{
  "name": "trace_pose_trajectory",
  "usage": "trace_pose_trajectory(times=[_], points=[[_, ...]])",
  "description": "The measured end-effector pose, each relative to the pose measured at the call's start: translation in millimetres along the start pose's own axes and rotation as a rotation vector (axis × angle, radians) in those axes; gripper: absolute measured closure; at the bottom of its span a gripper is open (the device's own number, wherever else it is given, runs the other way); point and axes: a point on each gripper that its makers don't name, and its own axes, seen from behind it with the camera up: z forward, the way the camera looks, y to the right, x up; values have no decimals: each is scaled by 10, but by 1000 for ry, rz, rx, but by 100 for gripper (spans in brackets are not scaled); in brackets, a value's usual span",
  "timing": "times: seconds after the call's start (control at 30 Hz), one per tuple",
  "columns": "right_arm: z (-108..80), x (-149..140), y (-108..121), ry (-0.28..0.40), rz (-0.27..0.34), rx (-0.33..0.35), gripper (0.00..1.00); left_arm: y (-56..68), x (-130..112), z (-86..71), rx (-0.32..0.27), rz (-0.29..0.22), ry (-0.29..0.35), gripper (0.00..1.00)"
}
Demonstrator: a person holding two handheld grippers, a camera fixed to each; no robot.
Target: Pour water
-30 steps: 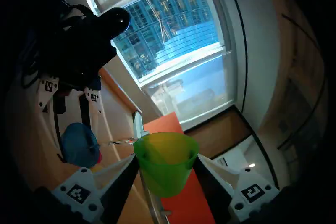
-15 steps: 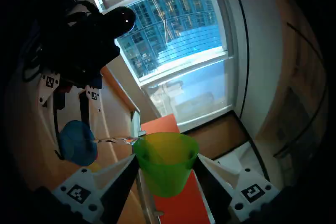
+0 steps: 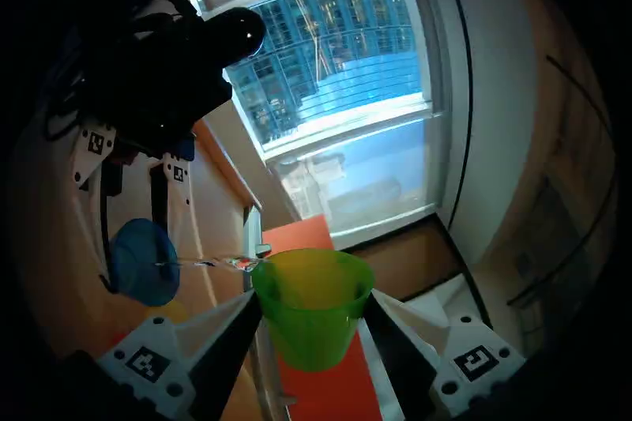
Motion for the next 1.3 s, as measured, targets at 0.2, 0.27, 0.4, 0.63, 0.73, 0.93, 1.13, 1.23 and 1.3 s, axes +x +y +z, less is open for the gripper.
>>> trace_pose_trajectory(times=[0.2, 0.27, 0.4, 0.63, 0.73, 0.93, 1.13, 1.23, 1.3], points=[[-8, 15, 38, -1, -23, -4, 12, 7, 12, -7, -1, 0, 0, 14], [-14, 18, 52, -1, -30, -7, 12, 15, 15, -9, -2, 0, 1, 14], [-27, 16, 74, -2, -48, -11, 12, 22, 21, -11, -4, -1, 2, 14], [-37, 20, 92, -5, -78, -14, 12, 31, 35, -10, -5, -3, 5, 14], [-38, 20, 97, -6, -90, -15, 12, 37, 38, -9, -6, -1, 4, 14], [-46, 23, 120, -5, -113, -20, 12, 36, 43, 0, -5, -2, 6, 14], [-41, 35, 114, -5, -149, -23, 12, 23, 50, 3, -3, -5, 11, 14], [-29, 49, 105, -5, -169, -25, 12, 19, 42, 1, -3, -7, 10, 14], [-20, 63, 98, -5, -182, -25, 12, 15, 38, 1, -3, -7, 10, 14]])
